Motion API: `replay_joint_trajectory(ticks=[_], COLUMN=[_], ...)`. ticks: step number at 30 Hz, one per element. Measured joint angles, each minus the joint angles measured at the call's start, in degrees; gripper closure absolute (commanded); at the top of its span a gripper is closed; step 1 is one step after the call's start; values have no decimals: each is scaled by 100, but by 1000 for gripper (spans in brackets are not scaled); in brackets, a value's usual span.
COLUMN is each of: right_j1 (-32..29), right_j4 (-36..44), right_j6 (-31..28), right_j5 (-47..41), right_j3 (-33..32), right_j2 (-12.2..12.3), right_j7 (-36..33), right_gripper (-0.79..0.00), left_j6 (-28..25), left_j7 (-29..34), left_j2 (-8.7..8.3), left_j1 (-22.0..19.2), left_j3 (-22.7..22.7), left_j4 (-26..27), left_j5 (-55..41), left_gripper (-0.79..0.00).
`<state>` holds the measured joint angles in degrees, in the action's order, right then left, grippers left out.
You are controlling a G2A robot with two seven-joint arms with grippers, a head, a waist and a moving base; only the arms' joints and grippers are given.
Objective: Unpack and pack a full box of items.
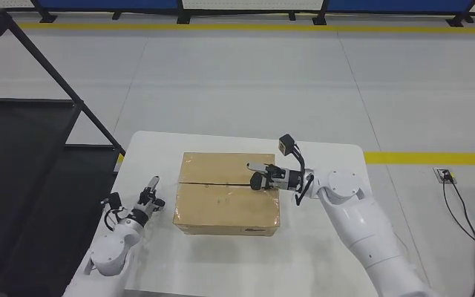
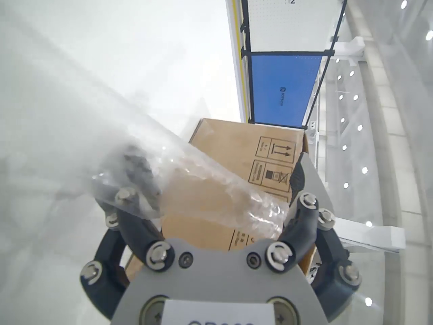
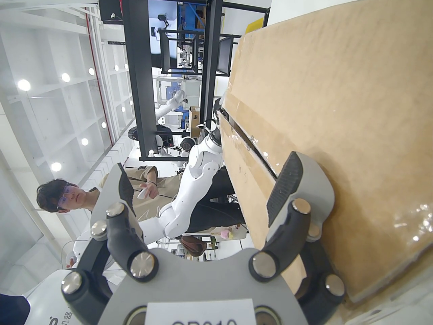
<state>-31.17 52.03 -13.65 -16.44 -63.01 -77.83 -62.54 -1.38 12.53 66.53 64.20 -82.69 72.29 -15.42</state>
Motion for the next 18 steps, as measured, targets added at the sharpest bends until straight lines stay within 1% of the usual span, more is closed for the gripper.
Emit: replay_joint_trajectory(ticks=[3,6,12,18], right_j1=[15,22,37,67], right_j4=[5,5,-12,-59], right_j6=[25,29,22,7], right_j5=[4,-1,-33,-56], right_j3=[19,28,33,65], right_j2=[2,5,14,15], right_j7=[2,6,-14,-36], right_gripper=[-785,-785,-785,-785], left_j6=[-36,-147,-181,-368], left_j7=[-302,-504,-626,-915], left_j2=[65,95,94,104], left_j1=[-147,-214,-242,-126], left_j3=[-22,-61,-172,-259], left_j4=[-158,-212,-212,-35], left_j5=[-472,-633,-518,-326], left_gripper=[-785,-785,-785,-785])
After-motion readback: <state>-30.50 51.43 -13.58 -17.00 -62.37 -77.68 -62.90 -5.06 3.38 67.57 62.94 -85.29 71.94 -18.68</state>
